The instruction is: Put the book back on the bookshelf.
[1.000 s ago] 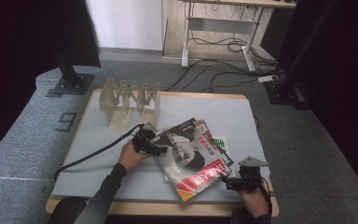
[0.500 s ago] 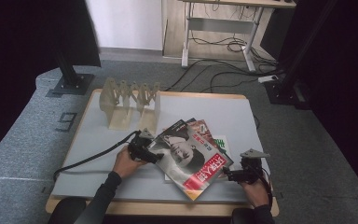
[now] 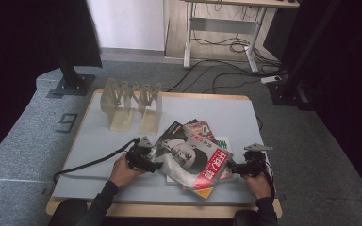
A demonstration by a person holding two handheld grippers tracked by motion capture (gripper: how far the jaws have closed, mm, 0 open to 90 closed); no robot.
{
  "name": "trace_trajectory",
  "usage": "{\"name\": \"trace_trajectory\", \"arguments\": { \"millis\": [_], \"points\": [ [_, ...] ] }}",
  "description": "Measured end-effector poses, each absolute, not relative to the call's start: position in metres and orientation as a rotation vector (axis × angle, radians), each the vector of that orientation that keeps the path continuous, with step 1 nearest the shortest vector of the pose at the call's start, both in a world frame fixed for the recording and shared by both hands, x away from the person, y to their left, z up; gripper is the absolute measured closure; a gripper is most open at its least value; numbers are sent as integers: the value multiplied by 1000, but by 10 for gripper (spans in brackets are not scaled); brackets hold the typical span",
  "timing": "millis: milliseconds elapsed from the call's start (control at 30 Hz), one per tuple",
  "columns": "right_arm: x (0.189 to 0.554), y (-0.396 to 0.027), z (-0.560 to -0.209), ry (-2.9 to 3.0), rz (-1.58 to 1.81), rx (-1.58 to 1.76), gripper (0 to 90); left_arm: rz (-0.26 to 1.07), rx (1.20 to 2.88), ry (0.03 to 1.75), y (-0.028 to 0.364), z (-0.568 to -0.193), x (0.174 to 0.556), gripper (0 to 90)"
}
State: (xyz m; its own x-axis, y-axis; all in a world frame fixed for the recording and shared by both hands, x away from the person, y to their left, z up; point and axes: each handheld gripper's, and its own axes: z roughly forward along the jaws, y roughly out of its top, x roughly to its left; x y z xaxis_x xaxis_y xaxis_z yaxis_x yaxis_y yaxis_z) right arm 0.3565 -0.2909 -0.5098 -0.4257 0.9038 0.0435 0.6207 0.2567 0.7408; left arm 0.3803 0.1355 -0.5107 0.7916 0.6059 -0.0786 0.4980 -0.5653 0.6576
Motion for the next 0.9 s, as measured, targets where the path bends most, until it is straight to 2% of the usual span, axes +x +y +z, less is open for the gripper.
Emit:
{"name": "trace_trajectory", "arguments": {
  "millis": [900],
  "points": [
    [416, -282, -507, 2124, 937, 1424, 34, 64, 2307, 749, 142, -520, 334, 136]
  ]
}}
